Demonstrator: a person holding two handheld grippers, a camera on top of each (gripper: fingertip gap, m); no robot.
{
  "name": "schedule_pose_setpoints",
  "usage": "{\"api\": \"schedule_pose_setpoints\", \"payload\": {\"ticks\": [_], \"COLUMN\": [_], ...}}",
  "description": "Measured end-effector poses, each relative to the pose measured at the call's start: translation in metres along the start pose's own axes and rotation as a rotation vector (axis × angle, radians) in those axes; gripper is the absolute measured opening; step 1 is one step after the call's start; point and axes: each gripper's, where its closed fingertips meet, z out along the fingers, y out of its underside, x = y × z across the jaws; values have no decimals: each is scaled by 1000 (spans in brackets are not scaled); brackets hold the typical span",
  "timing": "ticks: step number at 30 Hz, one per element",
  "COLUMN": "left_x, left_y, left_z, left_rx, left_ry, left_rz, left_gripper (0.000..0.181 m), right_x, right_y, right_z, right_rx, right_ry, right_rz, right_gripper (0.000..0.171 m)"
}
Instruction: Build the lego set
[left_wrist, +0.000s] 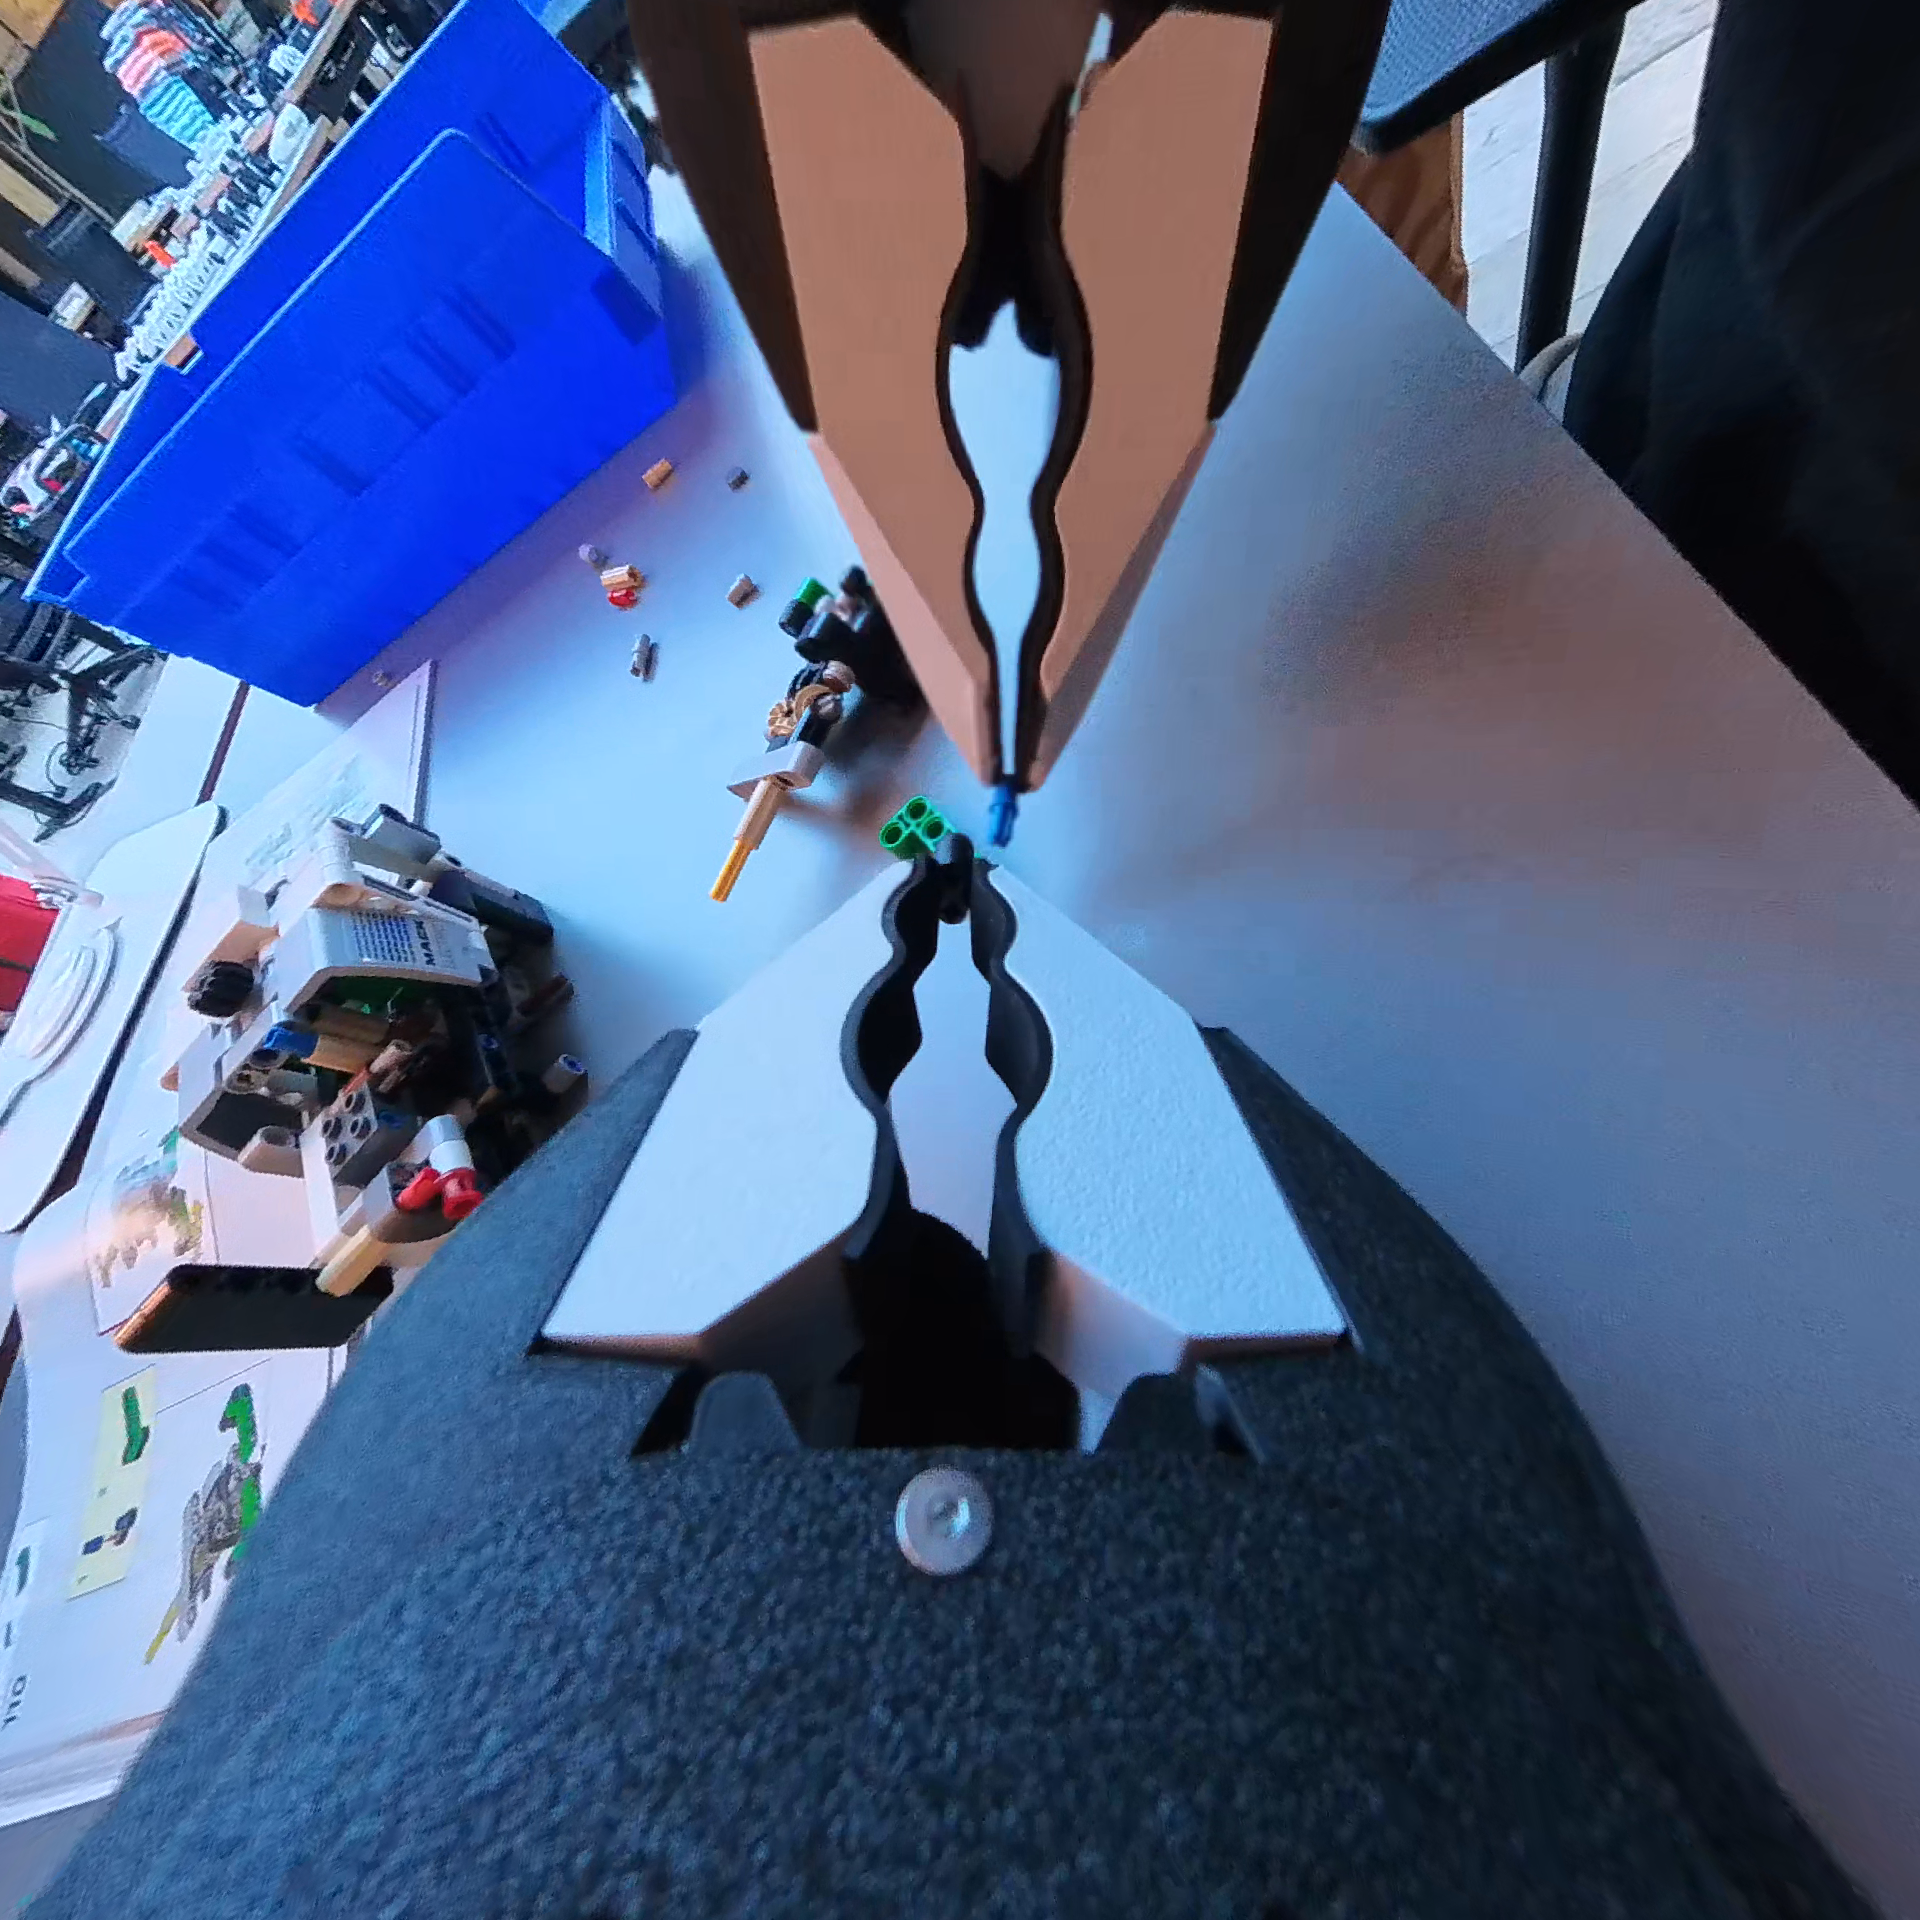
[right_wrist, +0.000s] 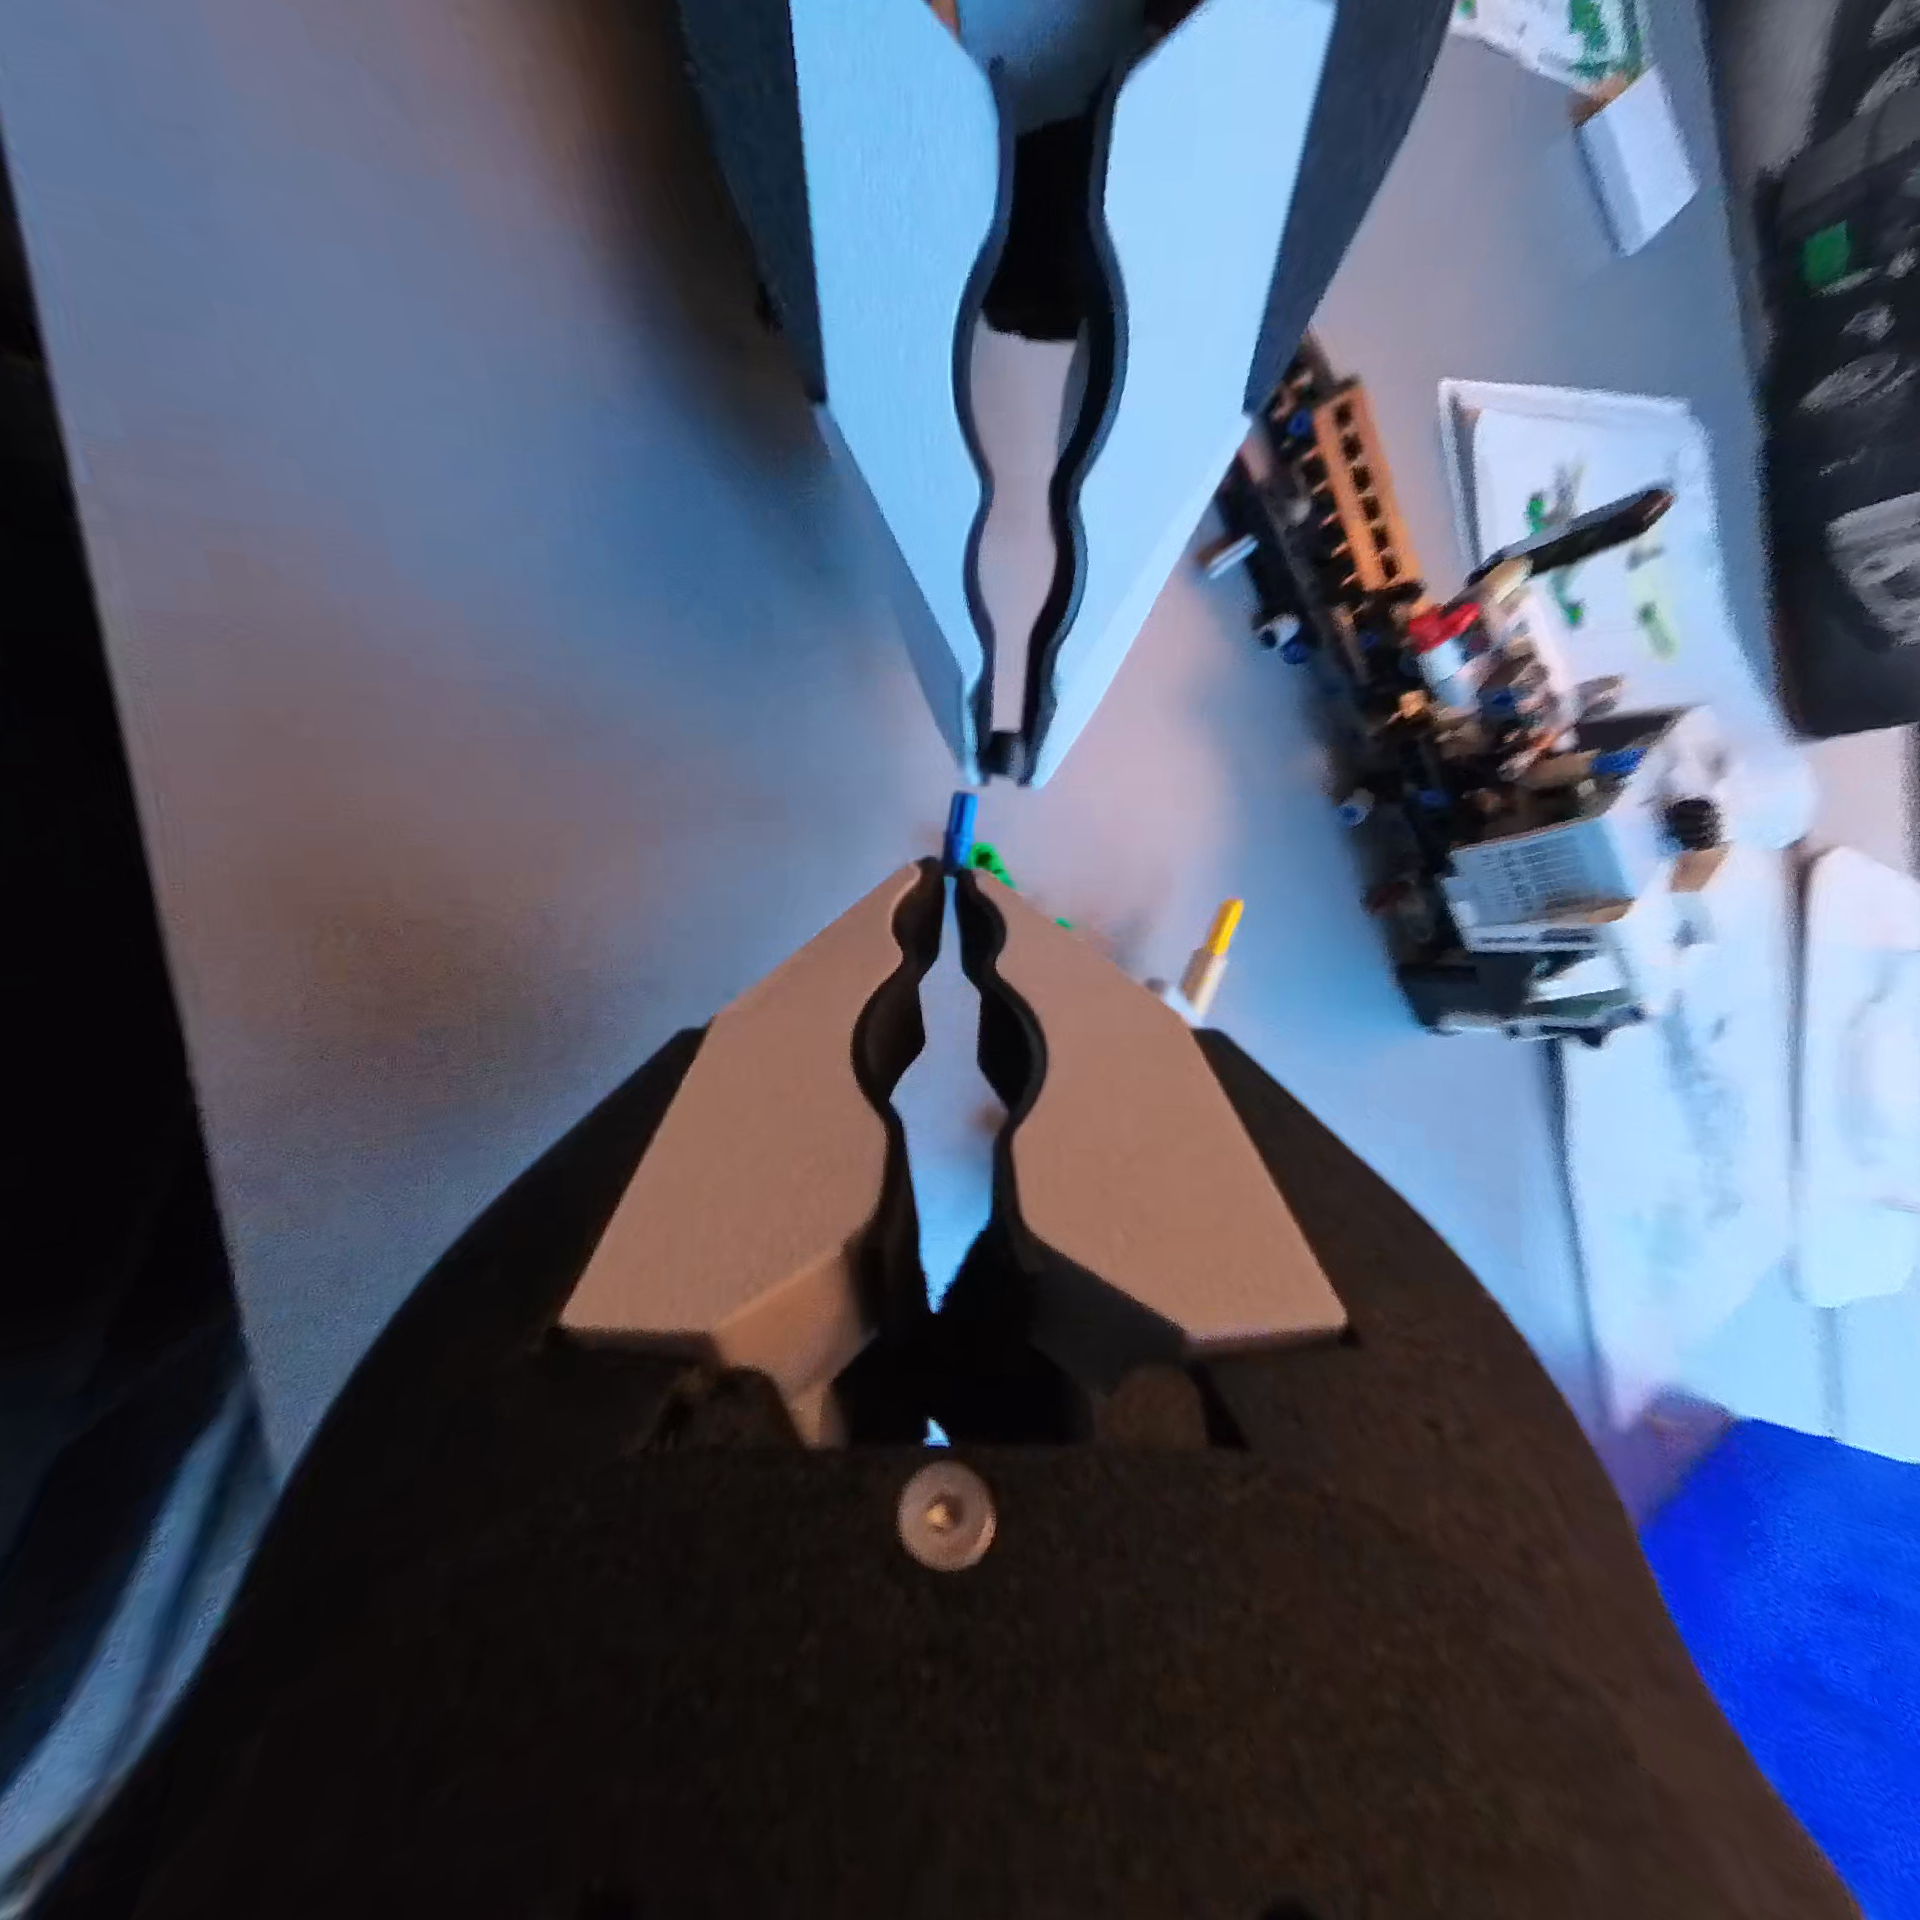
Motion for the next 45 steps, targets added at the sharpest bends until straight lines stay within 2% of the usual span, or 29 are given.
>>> {"api": "schedule_pose_setpoints", "payload": {"ticks": [7, 14, 24, 32, 45], "left_x": [-16, -14, -14, -12, -11], "left_y": [-5, -3, -3, -2, -2], "left_z": [-8, -7, -7, -6, -6], "left_rx": [67, 53, 53, 42, 40], "left_ry": [-28, -39, -41, -39, -39], "left_rz": [-90, -64, -56, -41, -32], "left_gripper": [4, 4, 4, 4, 4], "right_x": [-36, -44, -46, -47, -50], "right_y": [15, 17, 11, -4, 4], "right_z": [-6, -9, -12, -15, -5], "right_rx": [67, 33, 113, 230, 219], "right_ry": [-266, -396, -392, -242, -299], "right_rz": [251, 266, 317, 314, 307], "right_gripper": [2, 4, 13, 9, 5]}}
